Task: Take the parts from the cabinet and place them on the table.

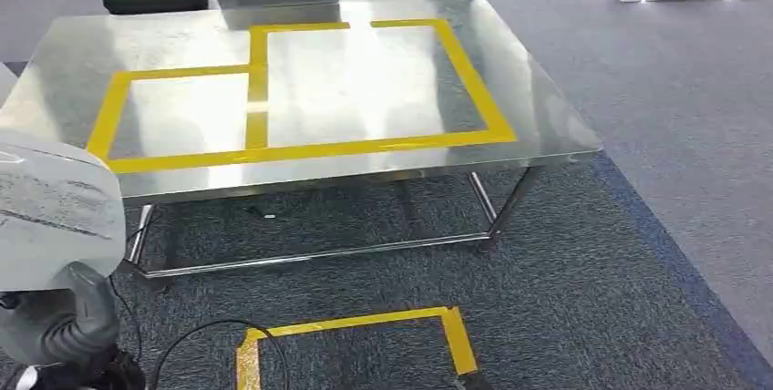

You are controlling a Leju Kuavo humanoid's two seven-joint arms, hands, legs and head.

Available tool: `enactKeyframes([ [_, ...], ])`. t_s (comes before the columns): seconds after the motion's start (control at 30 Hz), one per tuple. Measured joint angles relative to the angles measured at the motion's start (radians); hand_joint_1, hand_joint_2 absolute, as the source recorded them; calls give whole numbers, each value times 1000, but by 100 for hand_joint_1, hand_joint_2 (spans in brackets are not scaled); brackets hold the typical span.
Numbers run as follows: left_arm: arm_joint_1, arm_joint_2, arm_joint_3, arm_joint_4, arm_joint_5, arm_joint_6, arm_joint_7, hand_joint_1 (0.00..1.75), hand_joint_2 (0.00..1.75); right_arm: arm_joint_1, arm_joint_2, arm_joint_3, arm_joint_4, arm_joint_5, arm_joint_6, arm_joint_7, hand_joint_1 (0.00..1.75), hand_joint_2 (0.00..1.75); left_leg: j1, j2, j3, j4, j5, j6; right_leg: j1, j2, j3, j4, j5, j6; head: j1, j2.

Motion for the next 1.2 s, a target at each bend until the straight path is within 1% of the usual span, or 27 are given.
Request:
enactKeyframes([
  [0.03,1,0,0,0,-3,0,0,175,175,-3,0,0,0,0,0,0,0,0,-2,0,7,0,-8,1,0,0,-32,19,-23,-2,0,0],
  [0.07,1,0,0,0,-8,0,0,175,175,-4,0,0,0,0,0,0,0,0,-5,-1,18,0,-17,2,1,0,-48,7,-19,-5,0,0],
  [0.1,1,0,0,0,-16,3,1,175,175,-5,0,0,0,0,0,0,0,0,-8,-1,32,0,-27,2,4,0,-45,-37,12,-12,0,0],
  [0.13,1,0,0,0,-36,19,2,175,175,-4,0,0,0,0,-2,-1,0,0,-11,-1,47,0,-38,2,8,0,-31,-102,61,-21,1,0],
  [0.2,0,1,0,0,-79,60,4,175,175,4,-1,0,1,0,-3,-9,0,0,-13,-2,65,-2,-59,1,19,4,-8,-219,197,-47,-3,0],
  [0.23,2,2,2,1,-88,77,8,175,175,6,-1,0,1,-1,-5,-13,0,0,-15,-5,72,-2,-67,-5,23,0,-19,-210,146,-46,-10,0],
  [0.27,3,2,3,1,-97,93,11,175,175,5,-1,0,1,-2,-5,-14,0,0,-13,-5,74,-7,-77,-14,24,2,5,-222,148,-49,-5,0],
  [0.3,4,2,5,1,-110,109,14,175,175,8,-1,0,1,-4,-5,-13,0,0,-13,-4,95,3,-74,-17,25,1,-3,-238,157,-55,-6,0],
  [0.33,4,2,10,1,-131,127,18,175,175,11,-1,-1,1,-4,-5,-14,0,0,-13,-4,104,-3,-68,-20,24,-1,17,-242,156,-64,-3,0],
  [0.37,5,2,17,0,-149,143,27,175,175,10,2,-1,1,-5,-5,-14,0,0,-15,-4,95,15,-68,-22,12,-1,48,-255,164,-62,0,0],
  [0.4,7,3,23,0,-170,157,39,175,175,10,2,-1,0,-5,-5,-14,0,0,-14,-2,75,66,-54,-30,10,-2,64,-263,165,-64,-6,0],
  [0.47,12,4,41,0,-236,202,68,175,175,11,2,-2,1,-8,-6,-14,0,0,-6,-2,-4,184,-75,-49,6,-1,86,-272,155,-69,-8,0],
  [0.53,21,5,65,3,-339,267,125,175,175,13,2,-4,1,-9,-7,-14,0,0,5,-2,-75,244,-155,-61,2,2,104,-276,138,-67,-8,0],
  [0.57,21,5,78,5,-420,314,164,175,175,14,2,-5,1,-10,-8,-13,0,0,9,-2,-97,239,-179,-67,-1,5,117,-276,127,-64,-9,0],
  [0.6,21,5,90,8,-493,351,199,175,175,15,2,-5,1,-10,-9,-11,0,0,12,-2,-102,210,-168,-71,-3,8,131,-276,115,-61,-8,0],
  [0.63,20,6,108,14,-586,386,248,175,175,15,2,-5,1,-10,-9,-9,0,0,16,-1,-97,155,-119,-75,-6,9,148,-276,101,-54,-8,0],
  [0.67,17,9,127,21,-681,396,300,175,175,16,2,-6,1,-9,-9,-7,0,0,19,-1,-90,90,-46,-79,-9,9,164,-276,88,-46,-9,0],
  [0.7,13,17,149,35,-783,399,353,175,175,19,2,-8,1,-8,-9,-6,0,0,23,4,-87,27,55,-83,-8,8,157,-276,76,-41,-10,0],
  [0.73,5,26,172,56,-870,399,400,175,175,18,2,-11,1,-7,-8,-5,0,0,17,13,-99,32,50,-77,-5,9,180,-267,65,-35,-12,0],
  [0.77,-6,39,192,74,-951,399,443,175,175,15,2,-12,1,-5,-8,-6,0,0,15,12,-94,34,54,-61,-3,7,160,-268,59,-27,-11,0],
  [0.8,-16,54,210,87,-1004,399,477,175,175,13,2,-13,1,-5,-8,-6,0,0,15,10,-97,36,60,-53,-4,6,162,-272,56,-22,-8,0],
  [0.9,-81,108,255,127,-1054,399,536,175,175,9,2,-15,0,-1,-6,-6,0,0,20,7,-85,20,56,-38,-5,4,173,-272,39,-9,-6,0],
  [0.93,-104,124,268,144,-1062,398,549,175,175,6,2,-15,0,0,-4,-7,0,0,20,7,-80,16,53,-32,-4,4,144,-223,16,-8,-1,0],
  [1.03,-177,177,291,204,-1075,383,576,175,175,-2,2,-15,0,3,3,-12,0,0,15,7,-76,16,43,-22,-3,4,-10,15,-62,-7,3,0],
  [1.07,-206,192,295,224,-1073,375,576,175,175,-7,2,-15,0,4,6,-11,0,0,13,6,-73,16,41,-22,-1,4,-41,43,-52,-9,3,0],
  [1.1,-242,207,295,246,-1072,361,576,175,175,-9,2,-15,0,6,10,-8,0,0,12,3,-66,16,37,-22,1,5,-47,23,-12,-13,4,0],
  [1.2,-321,241,296,291,-1072,343,575,175,175,-12,2,-15,0,10,13,-4,0,0,10,-2,-42,16,22,-29,9,5,19,-210,159,-37,6,0],
])
